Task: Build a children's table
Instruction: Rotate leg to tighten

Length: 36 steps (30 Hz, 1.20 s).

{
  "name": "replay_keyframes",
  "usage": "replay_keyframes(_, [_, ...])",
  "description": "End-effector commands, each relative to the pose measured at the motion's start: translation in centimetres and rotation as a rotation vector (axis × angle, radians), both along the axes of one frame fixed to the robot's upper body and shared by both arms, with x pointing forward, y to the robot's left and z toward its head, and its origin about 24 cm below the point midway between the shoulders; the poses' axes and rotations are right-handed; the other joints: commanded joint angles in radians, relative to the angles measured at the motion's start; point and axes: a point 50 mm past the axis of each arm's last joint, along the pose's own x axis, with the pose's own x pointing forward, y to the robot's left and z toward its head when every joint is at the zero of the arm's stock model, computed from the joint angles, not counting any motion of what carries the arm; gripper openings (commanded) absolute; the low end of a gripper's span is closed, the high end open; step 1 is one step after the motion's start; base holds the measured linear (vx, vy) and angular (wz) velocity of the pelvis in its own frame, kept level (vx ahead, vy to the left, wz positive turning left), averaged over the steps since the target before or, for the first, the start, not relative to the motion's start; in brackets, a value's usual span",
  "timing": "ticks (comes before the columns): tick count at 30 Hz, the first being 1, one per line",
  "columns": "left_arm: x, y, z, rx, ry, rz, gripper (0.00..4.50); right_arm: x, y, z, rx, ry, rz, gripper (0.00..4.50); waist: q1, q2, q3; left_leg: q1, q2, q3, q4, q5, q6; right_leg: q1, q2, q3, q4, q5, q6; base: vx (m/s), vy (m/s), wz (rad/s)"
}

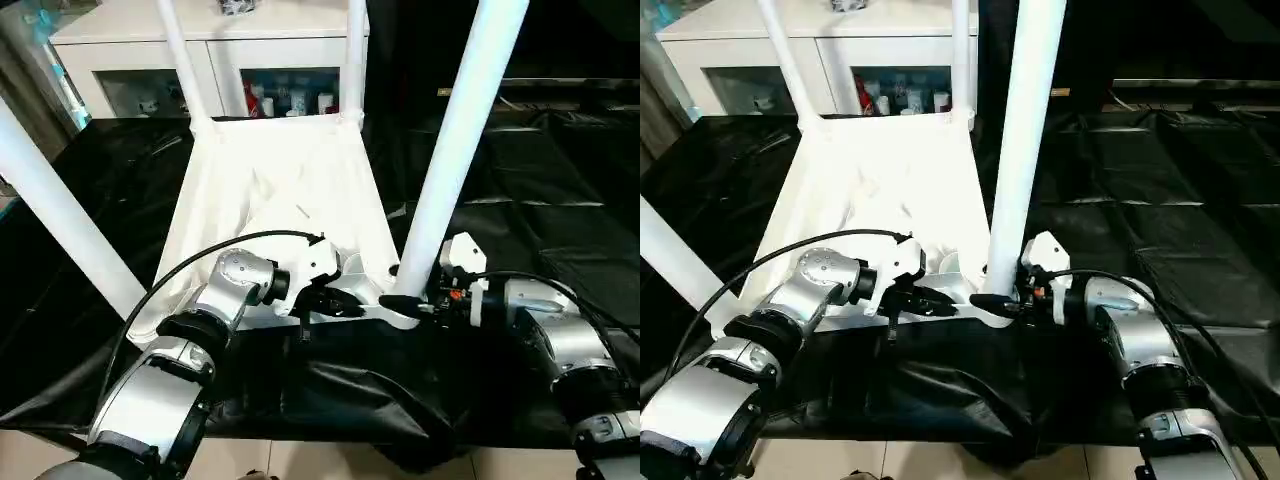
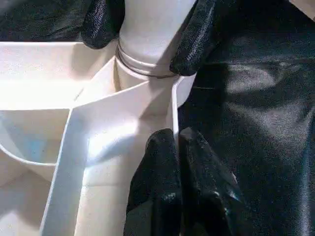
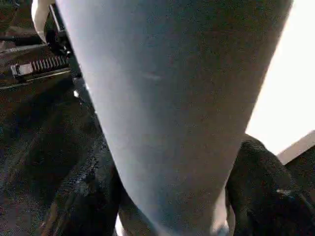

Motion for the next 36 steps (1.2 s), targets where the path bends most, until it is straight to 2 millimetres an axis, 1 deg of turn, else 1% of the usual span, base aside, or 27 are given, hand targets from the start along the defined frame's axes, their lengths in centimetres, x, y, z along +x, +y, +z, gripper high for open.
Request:
replay_keyframes(1, [-0.3,-0.1,-0.2,-0.031,0.019,-0.001,0.0,-0.3,0.1,-0.1,-0.005,0.011,0.013,2.48,0.001,-0.032,-0.059,0.017,0.039,-0.013,-0.058,-0.213,0.115,0.045,-0.047,0.02,-0.062,-0.224,-0.256,0.0,0.0,0.0])
replay_keyframes(4, [0.3,-0.8,-0.3,-0.015,-0.03,0.095,0.0,0.4,0.3,-0.8,0.041,0.004,-0.157,2.44,-0.003,-0.032,-0.056,0.018,0.039,-0.013,-0.061,-0.233,0.103,0.041,-0.046,0.02,-0.066,-0.262,-0.246,0.0,0.0,0.0])
replay_keyframes(5, [0.7,-1.3,-0.3,-0.011,-0.049,0.165,0.0,0.8,0.4,-1.4,0.049,-0.001,-0.275,2.44,-0.006,-0.029,-0.055,0.018,0.04,-0.013,-0.063,-0.246,0.094,0.036,-0.047,0.022,-0.066,-0.281,-0.241,0.0,0.0,0.0])
replay_keyframes(6, [0.7,-1.3,-0.3,-0.011,-0.05,0.17,0.0,0.9,0.4,-1.4,0.048,-0.001,-0.282,2.26,-0.011,-0.031,-0.052,0.021,0.036,-0.017,-0.067,-0.277,0.069,0.038,-0.048,0.02,-0.073,-0.341,-0.224,0.0,0.0,0.0])
replay_keyframes(7, [0.9,-1.7,-0.4,-0.012,-0.056,0.206,0.0,1.0,0.6,-1.9,0.043,0.0,-0.34,2.26,-0.017,-0.033,-0.052,0.022,0.035,-0.018,-0.067,-0.291,0.056,0.037,-0.048,0.021,-0.077,-0.374,-0.211,0.0,0.0,0.0])
replay_keyframes(9, [1.0,-2.1,-0.4,-0.011,-0.059,0.239,0.0,1.0,0.8,-2.3,0.037,-0.001,-0.386,2.14,-0.024,-0.034,-0.051,0.023,0.033,-0.02,-0.069,-0.313,0.049,0.034,-0.047,0.022,-0.083,-0.407,-0.196,0.0,0.0,0.0])
replay_keyframes(10, [1.2,-2.7,-0.4,-0.011,-0.078,0.278,0.0,1.1,1.3,-2.9,0.037,0.004,-0.449,2.07,-0.029,-0.033,-0.05,0.022,0.033,-0.02,-0.069,-0.32,0.049,0.032,-0.046,0.024,-0.084,-0.409,-0.193,0.0,0.0,0.0])
replay_keyframes(11, [1.4,-3.6,-0.3,-0.01,-0.092,0.332,0.0,1.2,2.0,-3.4,0.034,0.006,-0.515,2.07,-0.03,-0.029,-0.05,0.024,0.033,-0.021,-0.07,-0.327,0.049,0.032,-0.046,0.023,-0.086,-0.412,-0.191,0.0,0.0,0.0])
replay_keyframes(12, [1.6,-4.3,-0.2,-0.008,-0.1,0.371,0.0,1.3,2.7,-3.8,0.026,0.012,-0.575,2.03,-0.034,-0.029,-0.049,0.023,0.033,-0.02,-0.07,-0.334,0.044,0.029,-0.045,0.024,-0.086,-0.417,-0.189,0.0,0.0,0.0])
replay_keyframes(13, [1.6,-4.3,-0.2,-0.008,-0.101,0.375,0.0,1.3,2.8,-3.9,0.026,0.012,-0.581,2.03,-0.039,-0.03,-0.049,0.025,0.031,-0.023,-0.072,-0.351,0.031,0.029,-0.045,0.022,-0.09,-0.441,-0.176,0.0,0.0,0.0])
replay_keyframes(14, [1.6,-4.3,-0.2,-0.008,-0.101,0.375,0.0,1.3,2.8,-3.9,0.026,0.012,-0.581,2.01,-0.039,-0.031,-0.05,0.025,0.03,-0.023,-0.071,-0.354,0.032,0.03,-0.045,0.022,-0.091,-0.448,-0.171,0.0,0.0,0.0])
replay_keyframes(15, [1.7,-5.8,-0.1,-0.001,-0.112,0.437,0.0,1.7,4.5,-4.4,0.006,0.02,-0.682,2.01,-0.041,-0.018,-0.049,0.028,0.03,-0.023,-0.072,-0.356,0.025,0.024,-0.043,0.024,-0.092,-0.437,-0.17,0.0,0.0,0.0])
replay_keyframes(16, [1.6,-6.7,0.0,-0.001,-0.115,0.444,0.0,1.9,5.7,-4.4,0.006,0.02,-0.699,2.01,-0.045,-0.018,-0.049,0.027,0.028,-0.026,-0.074,-0.374,0.017,0.025,-0.042,0.022,-0.092,-0.443,-0.169,0.0,0.0,0.0])
replay_keyframes(19, [1.5,-7.3,0.1,-0.004,-0.118,0.437,0.0,2.2,6.5,-4.0,-0.004,-0.017,-0.67,2.01,-0.055,-0.021,-0.051,0.026,0.025,-0.026,-0.073,-0.399,0.027,0.026,-0.042,0.021,-0.097,-0.45,-0.159,0.0,0.0,0.0])
replay_keyframes(20, [1.5,-7.3,0.1,-0.004,-0.118,0.436,0.0,2.2,6.5,-4.0,-0.005,-0.021,-0.666,2.56,-0.055,-0.021,-0.051,0.026,0.025,-0.026,-0.073,-0.399,0.027,0.026,-0.042,0.021,-0.097,-0.45,-0.159,0.0,0.0,0.0])
replay_keyframes(22, [1.5,-7.1,0.1,-0.001,-0.125,0.425,0.0,2.4,6.2,-3.4,0.018,-0.045,-0.65,2.69,-0.057,-0.02,-0.052,0.021,0.025,-0.026,-0.072,-0.385,0.044,0.03,-0.044,0.021,-0.096,-0.425,-0.165,0.0,0.0,0.0])
replay_keyframes(23, [1.5,-6.9,0.0,-0.003,-0.124,0.415,0.0,2.5,5.9,-3.1,0.04,-0.043,-0.636,2.75,-0.058,-0.026,-0.053,0.019,0.026,-0.025,-0.072,-0.379,0.051,0.032,-0.043,0.02,-0.094,-0.409,-0.169,0.0,0.0,0.0])
replay_keyframes(24, [1.5,-6.8,0.0,-0.005,-0.122,0.41,0.0,2.5,5.8,-3.0,0.051,-0.043,-0.626,2.75,-0.056,-0.023,-0.053,0.019,0.027,-0.026,-0.072,-0.373,0.057,0.033,-0.045,0.021,-0.092,-0.4,-0.174,0.0,0.0,0.0])
replay_keyframes(25, [1.4,-6.6,0.0,-0.01,-0.117,0.388,0.0,2.5,5.5,-2.7,0.061,-0.048,-0.595,2.96,-0.056,-0.028,-0.053,0.018,0.027,-0.025,-0.071,-0.369,0.064,0.033,-0.044,0.02,-0.093,-0.398,-0.176,0.0,0.0,0.0])
replay_keyframes(26, [1.4,-6.6,0.0,-0.01,-0.117,0.388,0.0,2.5,5.5,-2.7,0.061,-0.048,-0.595,3.09,-0.056,-0.028,-0.053,0.018,0.027,-0.025,-0.071,-0.369,0.064,0.033,-0.044,0.02,-0.093,-0.398,-0.176,0.0,0.0,0.0])
replay_keyframes(27, [1.4,-6.1,0.1,-0.017,-0.113,0.348,0.0,2.2,5.0,-2.4,0.069,-0.05,-0.514,3.16,-0.055,-0.025,-0.054,0.016,0.028,-0.025,-0.07,-0.355,0.072,0.036,-0.045,0.021,-0.09,-0.374,-0.186,0.0,0.0,0.0])
replay_keyframes(29, [1.3,-5.7,0.1,-0.023,-0.104,0.319,0.0,1.9,4.7,-2.2,0.065,-0.051,-0.444,3.16,-0.051,-0.026,-0.057,0.014,0.029,-0.024,-0.067,-0.331,0.087,0.041,-0.046,0.021,-0.086,-0.332,-0.195,0.0,0.0,0.0])
replay_keyframes(30, [1.2,-5.1,0.1,-0.026,-0.096,0.275,0.0,1.4,4.1,-2.0,0.053,-0.052,-0.355,3.16,-0.05,-0.029,-0.056,0.012,0.029,-0.022,-0.067,-0.311,0.098,0.043,-0.045,0.02,-0.083,-0.302,-0.207,0.0,0.0,0.0])
replay_keyframes(32, [1.2,-4.8,0.1,-0.026,-0.093,0.255,0.0,1.2,3.7,-1.9,0.046,-0.053,-0.323,3.16,-0.045,-0.029,-0.057,0.012,0.03,-0.02,-0.063,-0.297,0.108,0.045,-0.046,0.02,-0.081,-0.287,-0.215,0.0,0.0,0.0])
replay_keyframes(33, [1.0,-4.0,0.2,-0.034,-0.066,0.193,0.0,0.7,2.7,-1.5,0.038,-0.04,-0.239,3.16,-0.04,-0.029,-0.056,0.011,0.031,-0.019,-0.063,-0.28,0.115,0.047,-0.046,0.017,-0.08,-0.288,-0.221,0.0,0.0,0.0])
replay_keyframes(35, [0.7,-3.4,0.1,-0.039,-0.047,0.137,0.0,0.5,2.1,-1.2,0.032,-0.032,-0.199,3.16,-0.032,-0.028,-0.056,0.01,0.034,-0.016,-0.062,-0.268,0.123,0.048,-0.045,0.017,-0.075,-0.275,-0.232,0.0,0.0,0.0])
replay_keyframes(36, [0.4,-2.7,0.0,-0.032,-0.026,0.073,0.0,0.4,1.6,-1.0,0.021,-0.029,-0.163,3.16,-0.03,-0.023,-0.056,0.011,0.035,-0.017,-0.063,-0.267,0.121,0.047,-0.046,0.018,-0.076,-0.278,-0.234,0.0,0.0,0.0])
